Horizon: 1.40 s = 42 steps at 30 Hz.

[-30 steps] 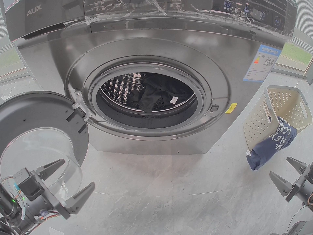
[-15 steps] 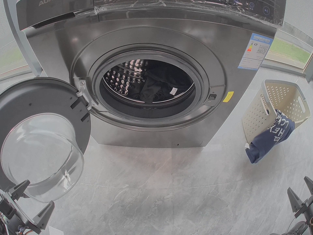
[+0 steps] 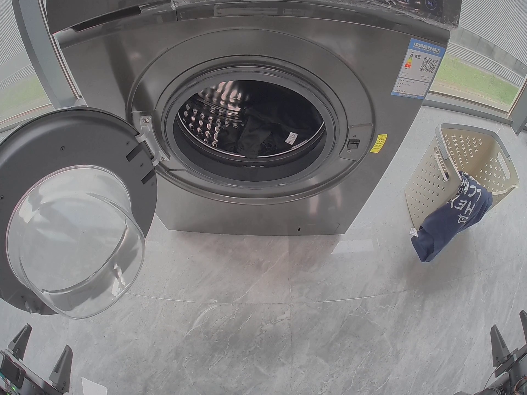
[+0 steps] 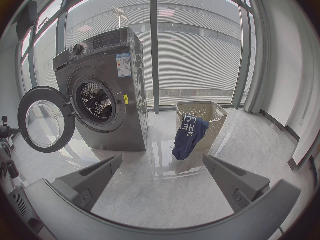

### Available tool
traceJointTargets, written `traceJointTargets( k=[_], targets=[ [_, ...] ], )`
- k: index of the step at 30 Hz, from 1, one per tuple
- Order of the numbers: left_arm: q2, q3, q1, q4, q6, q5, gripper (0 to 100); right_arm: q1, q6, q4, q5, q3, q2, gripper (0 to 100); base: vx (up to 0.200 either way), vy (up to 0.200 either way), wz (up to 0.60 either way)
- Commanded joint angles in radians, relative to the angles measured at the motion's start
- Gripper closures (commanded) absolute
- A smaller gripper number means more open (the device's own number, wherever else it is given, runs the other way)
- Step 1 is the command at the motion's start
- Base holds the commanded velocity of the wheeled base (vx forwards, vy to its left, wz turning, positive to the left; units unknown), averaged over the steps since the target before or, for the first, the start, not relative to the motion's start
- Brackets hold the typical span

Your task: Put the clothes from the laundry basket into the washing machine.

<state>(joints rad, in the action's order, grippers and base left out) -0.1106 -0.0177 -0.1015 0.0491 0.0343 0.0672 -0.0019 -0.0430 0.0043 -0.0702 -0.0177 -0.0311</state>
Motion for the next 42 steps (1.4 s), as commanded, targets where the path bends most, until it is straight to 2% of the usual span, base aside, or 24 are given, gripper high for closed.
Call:
traceJointTargets(
  k=[1, 4, 10, 31, 37, 42],
  targets=[
    [0.111, 0.016, 0.114, -0.063, -0.034, -0.037, 0, -0.003, 0.0, 0.0, 0.0, 0.007, 0.031, 0, 0.0, 0.0, 0.0],
    [0.106, 0.018, 0.1, -0.049, -0.039, -0.041, 0, -0.003, 0.0, -0.001, 0.0, 0.007, 0.031, 0, 0.0, 0.0, 0.0],
    [0.106, 0.018, 0.097, -0.048, -0.028, -0.063, 0, -0.003, 0.002, 0.0, 0.0, 0.007, 0.031, 0, 0.0, 0.0, 0.0],
    [0.106, 0.018, 0.095, -0.048, -0.024, -0.067, 0, -0.003, 0.002, -0.001, 0.0, 0.007, 0.031, 0, 0.0, -0.2, 0.0],
    [0.106, 0.018, 0.095, -0.048, -0.022, -0.064, 0, -0.003, 0.002, 0.0, 0.0, 0.007, 0.031, 0, 0.0, 0.0, 0.0],
    [0.106, 0.018, 0.097, -0.048, -0.014, -0.058, 0, -0.003, 0.0, 0.0, 0.0, 0.007, 0.031, 0, 0.0, -0.2, 0.0]
  ],
)
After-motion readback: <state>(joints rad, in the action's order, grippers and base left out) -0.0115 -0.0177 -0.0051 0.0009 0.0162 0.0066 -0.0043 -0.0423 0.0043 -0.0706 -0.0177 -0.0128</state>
